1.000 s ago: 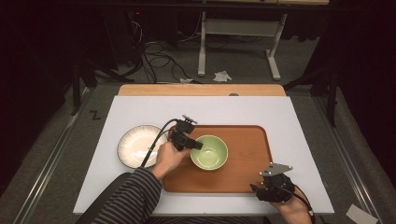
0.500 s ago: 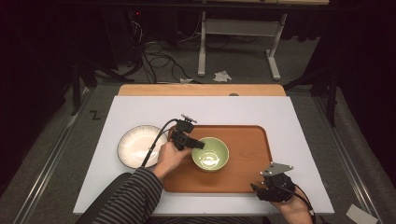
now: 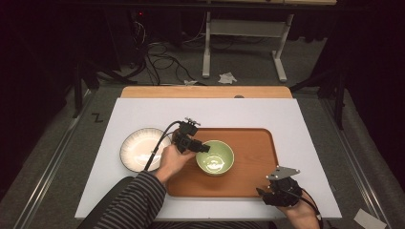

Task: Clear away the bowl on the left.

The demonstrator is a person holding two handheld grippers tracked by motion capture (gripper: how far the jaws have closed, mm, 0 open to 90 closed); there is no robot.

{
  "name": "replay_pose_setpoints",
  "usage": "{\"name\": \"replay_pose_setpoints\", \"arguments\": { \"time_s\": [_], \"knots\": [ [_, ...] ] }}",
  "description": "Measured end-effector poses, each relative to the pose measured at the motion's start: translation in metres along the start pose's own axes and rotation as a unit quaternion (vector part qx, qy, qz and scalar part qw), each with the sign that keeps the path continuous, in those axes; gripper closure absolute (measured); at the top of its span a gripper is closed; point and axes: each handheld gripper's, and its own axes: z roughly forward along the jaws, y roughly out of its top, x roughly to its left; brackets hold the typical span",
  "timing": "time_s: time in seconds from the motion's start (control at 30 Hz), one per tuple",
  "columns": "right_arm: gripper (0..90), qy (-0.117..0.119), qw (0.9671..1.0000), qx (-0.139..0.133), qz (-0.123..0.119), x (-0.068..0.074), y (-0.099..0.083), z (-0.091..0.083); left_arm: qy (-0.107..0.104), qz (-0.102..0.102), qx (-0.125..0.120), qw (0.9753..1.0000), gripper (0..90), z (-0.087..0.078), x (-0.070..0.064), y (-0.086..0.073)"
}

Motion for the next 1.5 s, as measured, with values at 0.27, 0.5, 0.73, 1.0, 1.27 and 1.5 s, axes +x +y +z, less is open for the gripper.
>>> {"name": "replay_pose_setpoints", "arguments": {
  "time_s": [0.27, 0.5, 0.73, 1.0, 1.27, 1.5],
  "knots": [
    [42.1, 0.005, 1.0, -0.003, -0.004, -0.001, 0.002, 0.002, 0.011, 0.011, -0.009, 0.9998, 48.0, -0.006, 0.0, -0.001],
    [42.2, 0.011, 0.9998, -0.004, -0.015, -0.001, 0.008, 0.006, 0.018, 0.031, -0.019, 0.9992, 48.1, -0.015, -0.005, -0.004],
    [42.2, 0.017, 0.9996, -0.005, -0.023, -0.002, 0.014, 0.01, 0.025, 0.038, -0.022, 0.9987, 48.0, -0.023, -0.008, -0.007],
    [42.1, 0.025, 0.999, -0.006, -0.036, -0.002, 0.02, 0.014, 0.048, 0.057, -0.02, 0.997, 48.0, -0.029, -0.009, -0.01],
    [42.1, 0.033, 0.9983, -0.005, -0.047, -0.002, 0.026, 0.018, 0.054, 0.053, -0.026, 0.9968, 48.1, -0.038, -0.007, -0.014],
    [42.2, 0.039, 0.9977, -0.005, -0.055, -0.002, 0.031, 0.022, 0.061, 0.045, -0.032, 0.9966, 47.9, -0.043, -0.004, -0.018]
  ]
}}
